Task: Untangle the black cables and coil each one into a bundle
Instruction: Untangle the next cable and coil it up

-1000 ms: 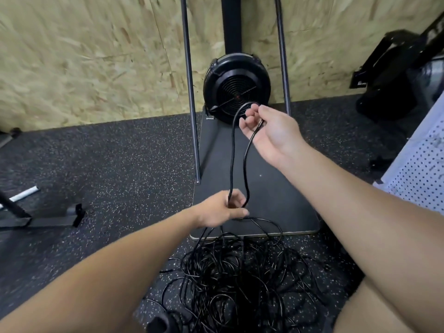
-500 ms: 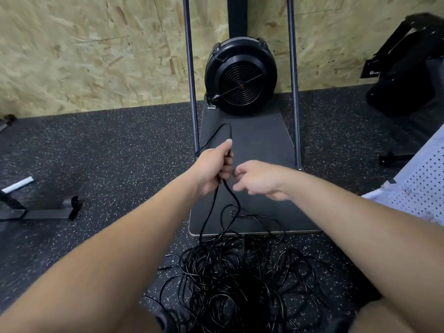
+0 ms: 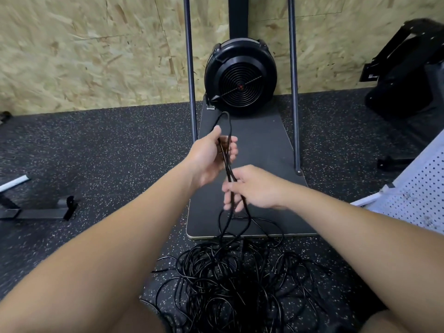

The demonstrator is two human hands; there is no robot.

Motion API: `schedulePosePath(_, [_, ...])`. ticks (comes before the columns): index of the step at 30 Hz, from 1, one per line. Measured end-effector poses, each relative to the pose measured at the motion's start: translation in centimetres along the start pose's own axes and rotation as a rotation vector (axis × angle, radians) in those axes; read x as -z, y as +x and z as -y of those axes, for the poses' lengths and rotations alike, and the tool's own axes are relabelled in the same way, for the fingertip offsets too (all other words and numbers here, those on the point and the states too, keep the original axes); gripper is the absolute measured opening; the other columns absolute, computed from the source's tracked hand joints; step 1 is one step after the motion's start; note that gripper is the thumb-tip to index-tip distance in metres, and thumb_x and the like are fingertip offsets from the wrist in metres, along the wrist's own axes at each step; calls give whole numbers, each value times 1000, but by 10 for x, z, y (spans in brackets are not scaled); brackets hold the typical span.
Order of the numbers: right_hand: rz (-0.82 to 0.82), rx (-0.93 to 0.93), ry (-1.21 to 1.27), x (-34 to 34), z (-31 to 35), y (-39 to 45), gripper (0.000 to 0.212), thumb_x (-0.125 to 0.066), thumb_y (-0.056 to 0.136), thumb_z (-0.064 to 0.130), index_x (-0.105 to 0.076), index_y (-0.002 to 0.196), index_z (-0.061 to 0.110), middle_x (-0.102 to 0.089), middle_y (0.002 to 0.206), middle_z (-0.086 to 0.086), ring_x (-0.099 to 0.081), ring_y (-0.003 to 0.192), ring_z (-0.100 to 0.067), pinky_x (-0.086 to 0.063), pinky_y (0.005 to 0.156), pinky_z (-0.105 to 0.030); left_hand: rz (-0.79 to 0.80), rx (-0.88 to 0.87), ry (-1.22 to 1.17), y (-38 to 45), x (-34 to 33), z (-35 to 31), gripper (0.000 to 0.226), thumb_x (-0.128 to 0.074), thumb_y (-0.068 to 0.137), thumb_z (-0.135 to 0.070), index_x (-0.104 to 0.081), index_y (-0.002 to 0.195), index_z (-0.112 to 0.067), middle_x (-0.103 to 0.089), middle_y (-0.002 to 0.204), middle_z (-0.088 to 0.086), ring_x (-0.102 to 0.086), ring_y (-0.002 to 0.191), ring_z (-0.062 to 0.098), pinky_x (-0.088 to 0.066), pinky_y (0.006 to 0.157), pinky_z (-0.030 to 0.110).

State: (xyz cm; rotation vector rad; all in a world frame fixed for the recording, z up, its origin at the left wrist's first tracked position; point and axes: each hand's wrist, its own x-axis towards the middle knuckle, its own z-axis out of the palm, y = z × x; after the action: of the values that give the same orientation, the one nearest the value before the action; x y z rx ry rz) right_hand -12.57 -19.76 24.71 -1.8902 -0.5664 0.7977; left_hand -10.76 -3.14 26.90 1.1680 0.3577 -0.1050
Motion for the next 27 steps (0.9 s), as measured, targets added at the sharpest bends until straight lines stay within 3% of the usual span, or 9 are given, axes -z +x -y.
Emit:
schedulePosePath(5, [-268,74,-5,46,20,-10,19,-51,115,11,-62,115,-4,-78,91,-23,-82,80,-39,-68,81,-57,230,57,392,-24,10,19,66,-44,110,-67,-70,126,-9,-76,104,5,-73,100,21,-58,106,45])
schedulePosePath(8, [-350,79,103,59,26,-12,21,-44,115,9,-64,115,1,-75,82,-18,-79,76,-43,-64,71,-50,451,95,678,-42,11,38,31,-66,110,-37,-68,136,-22,-74,134,-8,-69,126,9,-49,117,33])
schedulePosePath(10, [-366,97,168,64,31,-12,23,-42,116,10,-63,115,2,-68,79,-13,-78,71,-36,-57,61,-40,551,111,866,-48,18,58,48,-76,104,-20,-60,148,-26,-67,147,-11,-62,137,6,-46,118,24])
schedulePosePath(12, [-397,132,259,70,37,-13,22,-42,116,9,-63,115,2,-65,78,-11,-75,67,-29,-51,56,-32,579,40,1010,-48,26,83,51,-80,100,-16,-59,146,-23,-69,143,-6,-63,136,12,-45,123,34])
schedulePosePath(17, [-479,137,545,83,42,-15,18,-44,115,5,-62,116,2,-61,76,-9,-69,65,-25,-44,55,-28,520,-120,1107,-46,27,103,16,-67,106,-2,-65,119,-10,-77,121,2,-69,112,8,-50,108,27])
schedulePosePath(20, [-507,135,684,87,39,-11,20,-45,118,16,-59,119,3,-66,80,-9,-76,76,-28,-51,62,-29,466,-137,1070,-43,25,97,12,-62,109,-6,-66,106,-16,-82,114,2,-75,114,26,-55,110,50])
schedulePosePath(22, [-500,109,691,91,38,-8,34,-49,117,39,-59,120,7,-79,94,-9,-82,96,-29,-61,81,-35,454,-135,1030,-46,24,91,6,-62,110,-9,-67,109,-10,-83,110,4,-73,100,27,-56,104,57])
schedulePosePath(25, [-456,-13,541,93,25,-4,58,-46,114,58,-66,127,6,-84,113,-8,-80,111,-25,-61,99,-43,358,-166,879,-46,18,72,12,-59,112,-2,-61,115,9,-81,110,22,-71,83,12,-59,84,41])
schedulePosePath(27, [-360,-94,467,83,12,1,48,-45,118,43,-68,134,4,-83,116,-9,-79,112,-25,-61,104,-46,272,-216,767,-42,13,55,18,-58,112,-2,-58,116,15,-78,110,31,-75,82,16,-58,81,33])
